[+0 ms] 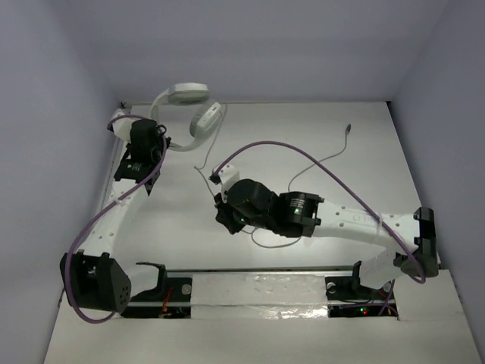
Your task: Wrap the headphones
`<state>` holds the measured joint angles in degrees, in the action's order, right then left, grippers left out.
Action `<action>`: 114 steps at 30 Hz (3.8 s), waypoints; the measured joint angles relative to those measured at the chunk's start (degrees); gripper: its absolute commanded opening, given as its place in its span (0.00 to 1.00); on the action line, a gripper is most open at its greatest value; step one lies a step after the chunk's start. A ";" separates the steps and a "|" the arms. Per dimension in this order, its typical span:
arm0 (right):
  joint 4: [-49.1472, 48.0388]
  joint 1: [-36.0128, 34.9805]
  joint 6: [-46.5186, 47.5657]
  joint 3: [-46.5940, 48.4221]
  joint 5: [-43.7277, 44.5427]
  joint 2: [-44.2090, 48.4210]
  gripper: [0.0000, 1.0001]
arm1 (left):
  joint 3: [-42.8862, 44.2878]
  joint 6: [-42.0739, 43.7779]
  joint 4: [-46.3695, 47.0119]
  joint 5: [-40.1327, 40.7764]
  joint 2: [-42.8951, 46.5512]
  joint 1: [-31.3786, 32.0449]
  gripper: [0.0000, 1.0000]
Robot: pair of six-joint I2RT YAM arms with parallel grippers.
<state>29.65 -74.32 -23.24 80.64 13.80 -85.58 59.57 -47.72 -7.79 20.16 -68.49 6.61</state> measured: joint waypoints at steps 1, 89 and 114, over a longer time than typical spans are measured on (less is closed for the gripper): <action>1.18 -0.46 1.03 2.49 0.46 -0.04 0.00 | -0.20 0.55 0.33 -0.20 -0.26 1.29 0.00; -18.58 37.16 8.37 -13.22 9.51 9.40 0.00 | 7.21 44.04 -8.17 -43.76 2.14 14.62 0.00; -27.45 44.63 2.69 -19.06 -3.26 9.68 0.00 | 5.64 39.43 -4.04 -53.16 5.14 8.44 0.00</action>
<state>2.20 -29.69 -20.56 61.58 10.55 -75.90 65.21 -8.29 -11.84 -32.99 -63.35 15.05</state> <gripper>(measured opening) 0.050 0.103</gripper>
